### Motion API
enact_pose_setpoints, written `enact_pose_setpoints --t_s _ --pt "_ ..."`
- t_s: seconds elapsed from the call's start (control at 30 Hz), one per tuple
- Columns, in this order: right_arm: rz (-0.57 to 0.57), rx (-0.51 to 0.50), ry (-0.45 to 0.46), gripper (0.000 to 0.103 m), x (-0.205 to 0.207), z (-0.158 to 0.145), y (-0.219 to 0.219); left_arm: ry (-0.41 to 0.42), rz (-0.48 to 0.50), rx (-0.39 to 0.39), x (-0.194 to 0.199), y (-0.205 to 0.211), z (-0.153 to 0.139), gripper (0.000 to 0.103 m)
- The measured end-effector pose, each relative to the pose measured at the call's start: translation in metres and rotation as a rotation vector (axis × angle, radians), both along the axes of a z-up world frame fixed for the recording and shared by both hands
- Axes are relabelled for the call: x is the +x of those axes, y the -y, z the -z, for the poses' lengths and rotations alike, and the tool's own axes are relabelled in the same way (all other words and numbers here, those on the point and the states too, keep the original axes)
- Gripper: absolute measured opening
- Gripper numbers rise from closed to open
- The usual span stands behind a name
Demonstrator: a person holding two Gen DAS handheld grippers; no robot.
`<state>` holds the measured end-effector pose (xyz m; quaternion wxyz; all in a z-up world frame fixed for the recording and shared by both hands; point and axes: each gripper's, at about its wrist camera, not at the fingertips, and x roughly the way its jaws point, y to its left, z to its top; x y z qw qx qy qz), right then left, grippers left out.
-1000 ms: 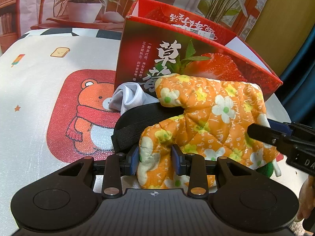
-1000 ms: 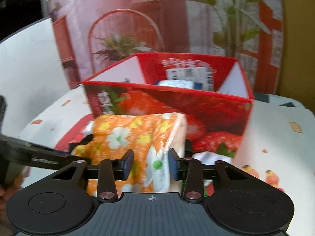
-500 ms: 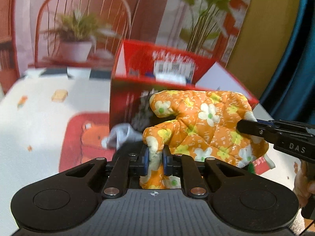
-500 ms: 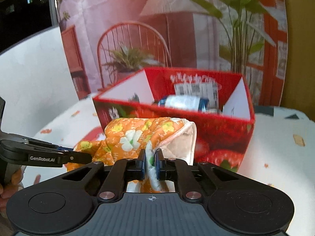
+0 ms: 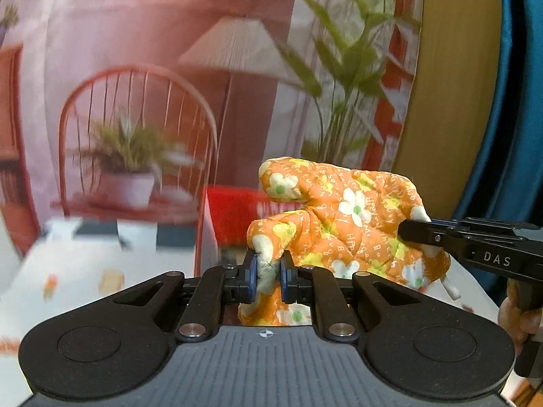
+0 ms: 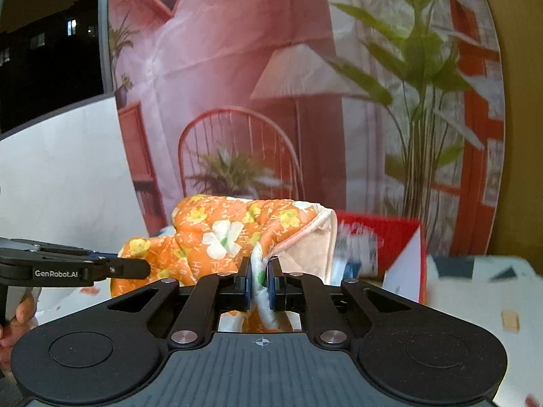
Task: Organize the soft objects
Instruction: 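Carry the mitt with both grippers into the red box and open both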
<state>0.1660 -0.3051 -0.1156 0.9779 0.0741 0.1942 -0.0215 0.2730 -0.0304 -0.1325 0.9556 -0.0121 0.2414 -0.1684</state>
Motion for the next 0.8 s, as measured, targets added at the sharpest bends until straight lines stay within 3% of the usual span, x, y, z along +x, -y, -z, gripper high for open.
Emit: enact_pose_setpoints --t_s 0.17,0.3,0.67,0.8 --pt "0.018 -0.035 0.015 0.009 0.045 -0.020 0.030 0.066 -0.014 0.051 0.048 0.023 -0.021 0.014" --pt "0.045 -0.054 -0.022 0.009 0.081 -0.016 0.054 0.072 -0.005 0.114 0.082 0.041 -0.021 0.014" --pt "0.094 -0.018 -0.328 0.009 0.155 0.047 0.093 -0.201 0.032 0.243 0.156 0.067 0.045 0.014" --pt "0.088 0.060 -0.430 0.009 0.167 0.071 0.098 -0.272 0.052 0.296 0.164 0.067 0.064 0.014"
